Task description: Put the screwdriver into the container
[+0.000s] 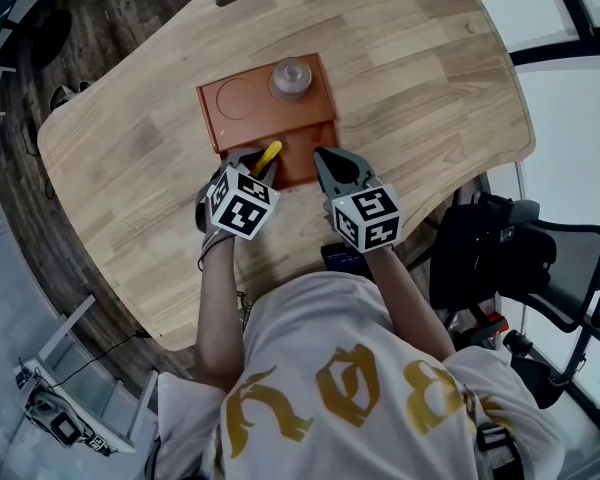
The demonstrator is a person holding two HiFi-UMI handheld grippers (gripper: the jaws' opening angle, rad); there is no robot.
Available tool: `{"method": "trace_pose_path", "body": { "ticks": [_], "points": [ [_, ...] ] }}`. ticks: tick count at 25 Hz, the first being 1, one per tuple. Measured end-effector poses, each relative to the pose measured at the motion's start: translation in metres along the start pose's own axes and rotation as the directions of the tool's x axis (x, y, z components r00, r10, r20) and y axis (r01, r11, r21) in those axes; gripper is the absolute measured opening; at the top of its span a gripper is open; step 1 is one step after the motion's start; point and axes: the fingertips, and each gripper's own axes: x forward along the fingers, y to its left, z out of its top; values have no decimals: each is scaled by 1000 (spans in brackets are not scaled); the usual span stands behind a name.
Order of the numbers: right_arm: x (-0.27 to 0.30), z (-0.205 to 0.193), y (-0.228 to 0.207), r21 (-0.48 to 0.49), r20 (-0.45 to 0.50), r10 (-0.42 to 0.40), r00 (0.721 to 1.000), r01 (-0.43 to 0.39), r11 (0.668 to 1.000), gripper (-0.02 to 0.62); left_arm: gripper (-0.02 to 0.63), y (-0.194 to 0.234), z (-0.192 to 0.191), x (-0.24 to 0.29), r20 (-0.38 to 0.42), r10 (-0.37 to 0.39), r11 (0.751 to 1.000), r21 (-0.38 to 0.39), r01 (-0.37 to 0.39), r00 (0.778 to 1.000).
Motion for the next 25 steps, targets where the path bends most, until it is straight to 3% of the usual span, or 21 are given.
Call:
{"method": "trace_pose_path", "body": {
  "ticks": [11, 20, 25],
  "points": [
    [2, -6, -5, -1, -16, -5, 1000, 5, 1000, 11, 83, 2, -1, 12, -88, -23, 1000, -22, 21, 996],
    [2, -6, -10, 6, -19, -11, 1000, 11, 1000, 11, 84, 0, -5, 21, -189, -16, 999, 32, 23, 982],
    [5, -8, -10, 12, -22, -6, 1000, 7, 1000, 11, 87, 1, -11, 27, -233, 7, 995, 101, 17, 972]
  ]
}}
